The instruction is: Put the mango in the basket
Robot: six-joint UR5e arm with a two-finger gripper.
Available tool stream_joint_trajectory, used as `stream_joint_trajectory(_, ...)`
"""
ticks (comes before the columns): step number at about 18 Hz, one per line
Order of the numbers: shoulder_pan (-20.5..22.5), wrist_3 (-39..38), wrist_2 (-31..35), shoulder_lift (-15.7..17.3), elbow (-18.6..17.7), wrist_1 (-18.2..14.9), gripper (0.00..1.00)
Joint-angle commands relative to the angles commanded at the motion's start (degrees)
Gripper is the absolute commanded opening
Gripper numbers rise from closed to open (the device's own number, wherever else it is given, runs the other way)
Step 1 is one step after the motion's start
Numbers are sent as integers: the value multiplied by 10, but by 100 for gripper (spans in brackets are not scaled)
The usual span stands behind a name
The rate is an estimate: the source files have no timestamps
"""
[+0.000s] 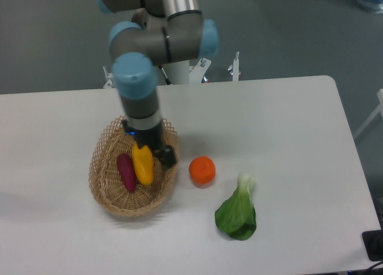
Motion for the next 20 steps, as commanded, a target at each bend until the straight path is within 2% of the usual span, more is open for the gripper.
stream_joint_trajectory(4,76,77,2,-21,26,-4,100)
stream_joint_trajectory(8,141,144,2,-54,79,-49,100)
stream_joint_trajectory(10,167,164,0,-66,101,-61,100)
stream_joint_trajectory(13,200,199,-2,-85,125,-62,100)
stream_joint_trajectory(20,260,261,-12,-121,153,-62,100)
